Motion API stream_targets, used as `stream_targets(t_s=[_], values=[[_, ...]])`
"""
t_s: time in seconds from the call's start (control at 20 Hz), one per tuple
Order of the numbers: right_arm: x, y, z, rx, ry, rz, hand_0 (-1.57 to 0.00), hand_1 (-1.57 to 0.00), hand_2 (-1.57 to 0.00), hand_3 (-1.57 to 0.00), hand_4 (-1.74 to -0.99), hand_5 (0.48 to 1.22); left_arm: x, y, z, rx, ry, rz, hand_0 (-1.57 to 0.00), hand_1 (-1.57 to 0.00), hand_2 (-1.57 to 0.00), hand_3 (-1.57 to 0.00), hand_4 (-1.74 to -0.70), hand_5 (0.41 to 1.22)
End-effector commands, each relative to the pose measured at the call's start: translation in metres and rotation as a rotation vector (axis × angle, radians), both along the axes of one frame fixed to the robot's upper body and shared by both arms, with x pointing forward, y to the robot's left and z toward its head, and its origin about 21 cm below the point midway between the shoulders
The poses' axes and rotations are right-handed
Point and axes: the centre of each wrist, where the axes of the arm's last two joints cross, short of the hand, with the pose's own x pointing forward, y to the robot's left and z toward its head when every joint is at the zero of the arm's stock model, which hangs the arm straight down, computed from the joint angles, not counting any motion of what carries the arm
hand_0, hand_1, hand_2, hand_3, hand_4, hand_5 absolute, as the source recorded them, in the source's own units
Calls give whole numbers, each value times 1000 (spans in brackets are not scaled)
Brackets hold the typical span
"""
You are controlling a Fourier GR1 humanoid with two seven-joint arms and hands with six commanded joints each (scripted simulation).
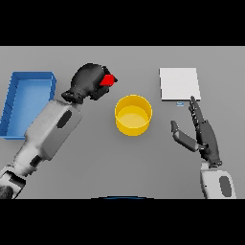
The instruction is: Pick up the red beaker and tilt it to pour out 1 green nut into yellow bowl. Pick up the yellow bowl and place it on the metallic measuring scale.
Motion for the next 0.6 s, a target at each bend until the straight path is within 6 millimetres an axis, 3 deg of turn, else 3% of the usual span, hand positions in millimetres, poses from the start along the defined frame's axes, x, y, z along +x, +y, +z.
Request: stream_targets(t_s=[0.0,0.1,0.25,0.4,0.55], values=[[0,-3,0,-2,3,4,1,1,1,1,-1289,695,1,-4,3,72,3,-19,-1570,-1570,-1570,-1570,-1730,1182],[0,-3,0,-6,16,-4,1,1,1,1,-1290,694,2,-10,6,188,10,-70,-1571,-1571,-1571,-1570,-1734,1196],[2,-4,2,29,37,-21,1,1,1,1,-1284,678,8,-20,21,377,18,-121,-1571,-1571,-1571,-1571,-1606,1208],[3,-3,0,59,43,-26,1,1,1,1,-1279,651,10,-38,24,552,26,-146,-1571,-1571,-1571,-1355,-1663,1214],[3,-4,-1,79,48,-26,1,1,1,1,-1299,627,12,-54,28,720,10,-171,-1571,-1571,-1571,-1301,-1693,1218]])
